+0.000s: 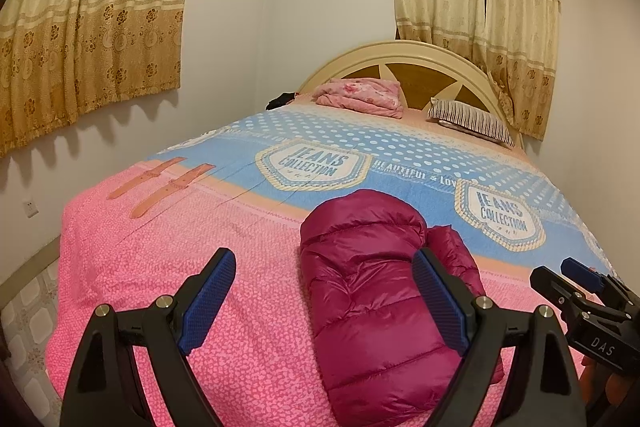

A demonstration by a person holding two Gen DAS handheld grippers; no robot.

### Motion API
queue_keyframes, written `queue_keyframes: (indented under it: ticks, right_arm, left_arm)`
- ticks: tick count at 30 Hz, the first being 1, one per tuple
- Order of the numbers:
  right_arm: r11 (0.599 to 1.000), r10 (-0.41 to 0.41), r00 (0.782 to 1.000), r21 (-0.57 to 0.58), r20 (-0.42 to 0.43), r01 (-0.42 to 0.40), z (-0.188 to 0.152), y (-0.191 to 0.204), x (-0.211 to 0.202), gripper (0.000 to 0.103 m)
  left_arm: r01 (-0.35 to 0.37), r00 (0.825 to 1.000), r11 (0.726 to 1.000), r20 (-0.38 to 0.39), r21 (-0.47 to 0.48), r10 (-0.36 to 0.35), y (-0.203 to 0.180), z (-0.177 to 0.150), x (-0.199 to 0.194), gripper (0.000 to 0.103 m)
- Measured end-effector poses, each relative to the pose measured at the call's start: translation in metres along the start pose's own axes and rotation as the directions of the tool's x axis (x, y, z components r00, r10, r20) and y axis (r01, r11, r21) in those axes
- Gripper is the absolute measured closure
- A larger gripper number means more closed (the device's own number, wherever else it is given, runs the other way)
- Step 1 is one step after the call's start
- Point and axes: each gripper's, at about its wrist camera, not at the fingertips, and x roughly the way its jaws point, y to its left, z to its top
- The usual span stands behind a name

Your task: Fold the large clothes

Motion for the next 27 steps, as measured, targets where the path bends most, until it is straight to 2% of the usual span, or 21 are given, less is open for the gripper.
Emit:
queue_keyframes:
  ticks: [7, 27]
  right_arm:
    - [1.0, 0.001, 1.0, 0.003, 0.003, -0.001, -0.003, -0.001, -0.001, 0.021]
    - [1.0, 0.005, 1.0, -0.008, 0.014, -0.004, -0.002, 0.002, -0.003, 0.02]
  left_arm:
    - [-0.012, 1.0, 0.999, 0.007, 0.044, 0.012, -0.009, 0.001, -0.001, 0.013]
    - [-0.018, 1.0, 0.998, 0.001, 0.057, 0.018, -0.012, 0.002, -0.001, 0.013]
